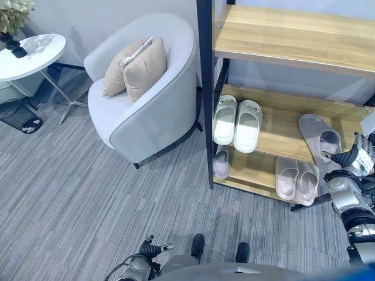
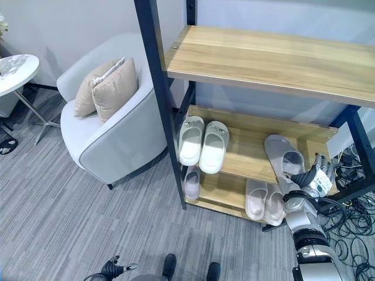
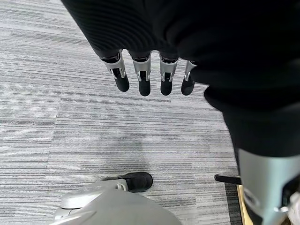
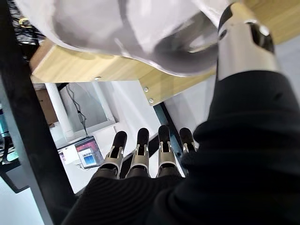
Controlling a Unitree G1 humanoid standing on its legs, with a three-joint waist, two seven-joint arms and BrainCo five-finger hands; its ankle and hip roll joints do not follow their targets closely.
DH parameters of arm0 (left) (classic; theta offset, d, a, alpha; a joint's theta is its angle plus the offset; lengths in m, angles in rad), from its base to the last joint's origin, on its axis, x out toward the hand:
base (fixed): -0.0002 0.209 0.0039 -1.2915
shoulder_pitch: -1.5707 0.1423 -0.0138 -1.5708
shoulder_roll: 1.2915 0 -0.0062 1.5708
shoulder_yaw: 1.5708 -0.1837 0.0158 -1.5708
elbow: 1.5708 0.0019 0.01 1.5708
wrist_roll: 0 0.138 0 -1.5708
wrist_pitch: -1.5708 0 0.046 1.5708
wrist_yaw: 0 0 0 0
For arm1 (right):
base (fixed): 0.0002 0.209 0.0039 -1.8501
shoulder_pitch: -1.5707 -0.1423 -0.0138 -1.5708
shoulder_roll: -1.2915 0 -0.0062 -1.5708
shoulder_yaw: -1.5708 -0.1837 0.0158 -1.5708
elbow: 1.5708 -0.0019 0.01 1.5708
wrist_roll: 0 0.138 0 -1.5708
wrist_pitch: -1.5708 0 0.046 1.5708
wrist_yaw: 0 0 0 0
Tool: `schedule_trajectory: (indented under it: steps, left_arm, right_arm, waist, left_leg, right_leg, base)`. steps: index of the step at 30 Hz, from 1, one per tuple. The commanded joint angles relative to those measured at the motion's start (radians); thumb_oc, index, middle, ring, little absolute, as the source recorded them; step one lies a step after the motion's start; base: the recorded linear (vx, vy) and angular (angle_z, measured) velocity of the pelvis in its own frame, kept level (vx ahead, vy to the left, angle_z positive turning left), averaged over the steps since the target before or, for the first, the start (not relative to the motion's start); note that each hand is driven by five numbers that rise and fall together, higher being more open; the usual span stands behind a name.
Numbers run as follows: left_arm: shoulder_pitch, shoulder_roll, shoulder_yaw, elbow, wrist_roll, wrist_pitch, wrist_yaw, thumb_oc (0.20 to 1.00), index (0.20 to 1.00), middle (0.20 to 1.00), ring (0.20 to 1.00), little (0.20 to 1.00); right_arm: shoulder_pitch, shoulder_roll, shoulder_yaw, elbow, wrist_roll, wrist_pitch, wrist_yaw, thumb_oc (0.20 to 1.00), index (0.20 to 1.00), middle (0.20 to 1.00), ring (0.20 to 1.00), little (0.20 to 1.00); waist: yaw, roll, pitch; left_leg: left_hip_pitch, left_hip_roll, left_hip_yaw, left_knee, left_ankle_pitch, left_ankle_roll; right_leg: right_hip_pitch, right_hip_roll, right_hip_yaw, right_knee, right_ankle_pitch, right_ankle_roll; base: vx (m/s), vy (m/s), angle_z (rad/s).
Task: Arrange the slippers neatly on the shoe rack.
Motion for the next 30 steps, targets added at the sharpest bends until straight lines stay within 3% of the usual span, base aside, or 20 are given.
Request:
schedule_trajectory:
  steps: [1,22,30]
  left_arm:
    - [-0.048,-0.026,-0.022,0.073,-0.015,-0.005,-0.008,1.000,1.000,1.000,1.000,1.000]
    - [-0.067,-0.037,-0.041,0.071,-0.046,0.022,-0.014,1.000,1.000,1.000,1.000,1.000]
    - [-0.067,-0.032,-0.028,0.062,-0.045,0.022,-0.014,1.000,1.000,1.000,1.000,1.000]
  right_arm:
    - [-0.061,-0.008,-0.009,0.010,0.058,-0.009,-0.030,1.000,1.000,1.000,1.000,1.000]
    - [-0.072,0.142,0.066,-0.008,0.325,-0.132,0.117,1.000,1.000,1.000,1.000,1.000]
    - [-0.030,0.186,0.075,-0.101,0.332,-0.161,0.130,1.000,1.000,1.000,1.000,1.000]
  waist:
    - [0.004,-0.036,-0.011]
    - [-0.020,-0.048,-0.019]
    - [-0.021,-0.055,-0.022]
  left_leg:
    - [-0.011,0.034,0.029,0.005,-0.070,-0.045]
    - [0.014,0.031,0.051,0.005,-0.080,-0.037]
    - [0.021,0.037,0.050,0.005,-0.081,-0.037]
  right_leg:
    - [0.058,-0.092,-0.009,0.010,0.019,0.083]
    - [0.066,-0.093,0.015,0.010,0.026,0.080]
    - [0.072,-0.091,0.016,0.010,0.025,0.078]
  base:
    - [0.03,-0.018,0.00]
    - [0.00,0.000,-0.03]
    - [0.00,0.000,0.00]
